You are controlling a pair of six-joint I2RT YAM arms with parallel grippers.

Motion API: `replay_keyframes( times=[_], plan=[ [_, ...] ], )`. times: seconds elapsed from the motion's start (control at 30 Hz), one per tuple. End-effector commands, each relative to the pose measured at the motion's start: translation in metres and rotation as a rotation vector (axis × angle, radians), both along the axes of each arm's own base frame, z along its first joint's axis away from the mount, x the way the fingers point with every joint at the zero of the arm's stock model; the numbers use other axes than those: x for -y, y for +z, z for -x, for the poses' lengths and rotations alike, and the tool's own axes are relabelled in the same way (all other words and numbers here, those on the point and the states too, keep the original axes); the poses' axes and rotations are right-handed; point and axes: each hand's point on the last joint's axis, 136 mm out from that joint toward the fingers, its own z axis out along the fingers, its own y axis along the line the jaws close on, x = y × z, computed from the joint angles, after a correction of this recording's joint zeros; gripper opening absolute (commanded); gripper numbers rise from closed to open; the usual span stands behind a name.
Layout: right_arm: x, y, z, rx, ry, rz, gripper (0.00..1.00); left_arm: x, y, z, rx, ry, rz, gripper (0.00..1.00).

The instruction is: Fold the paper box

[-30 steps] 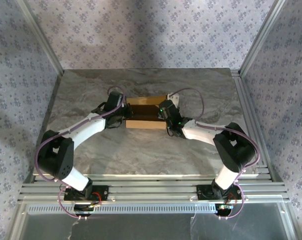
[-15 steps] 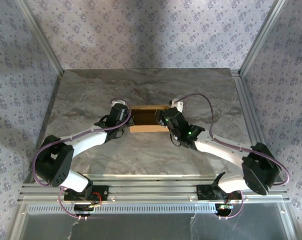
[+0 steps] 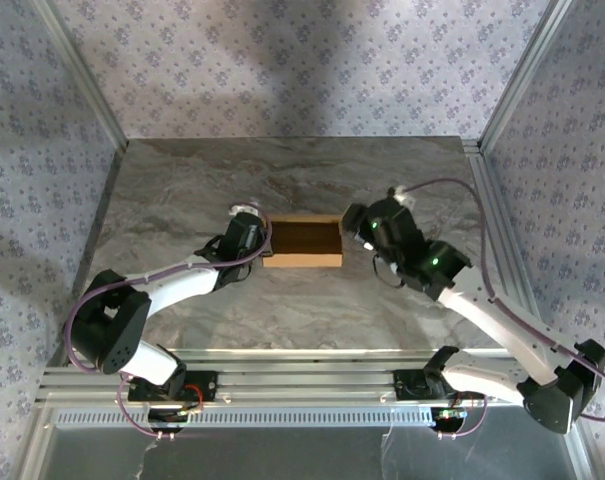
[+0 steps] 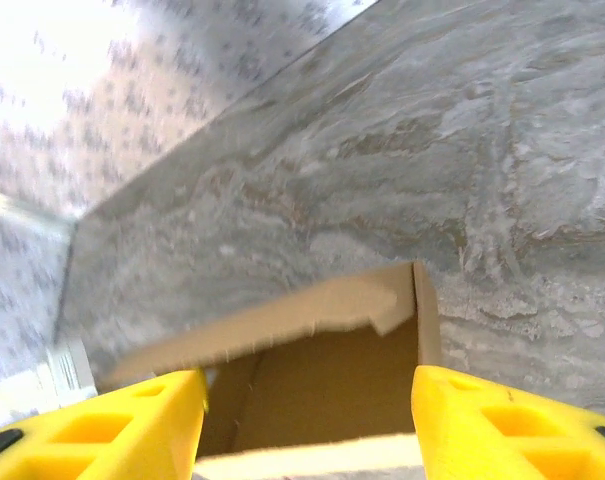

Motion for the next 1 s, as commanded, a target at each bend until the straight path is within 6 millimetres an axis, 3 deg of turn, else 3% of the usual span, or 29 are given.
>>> replay_keyframes(
  times=[0.0,0.1,0.3,0.5,0.63,0.8,0.97],
  plan=[
    [0.009,-0.036,0.009,-0.298,-0.098,-0.148,0.58,-0.005,-0.027,0.017,-0.068,-0.028,-0.089,0.0],
    [-0.003,-0.049,0.007,-0.416,-0.137,-0.27,0.57,-0.005,-0.027,0.019,-0.066,-0.032,-0.104,0.0],
    [-0.031,-0.054,-0.015,-0.522,-0.159,-0.496,0.57,-0.001,-0.036,0.026,-0.072,-0.045,-0.13,0.0],
    [-0.061,-0.07,-0.001,-0.65,-0.203,-0.573,0.56,0.002,-0.037,0.03,-0.069,-0.053,-0.147,0.0],
    [-0.077,-0.083,-0.007,-0.654,-0.199,-0.623,0.47,0.003,-0.036,0.03,-0.067,-0.058,-0.151,0.0],
    [-0.084,-0.102,-0.006,-0.7,-0.187,-0.586,0.39,0.004,-0.037,0.03,-0.07,-0.062,-0.153,0.0],
    [-0.078,-0.117,0.0,-0.702,-0.209,-0.556,0.31,0.003,-0.041,0.031,-0.08,-0.061,-0.156,0.0]
  ],
)
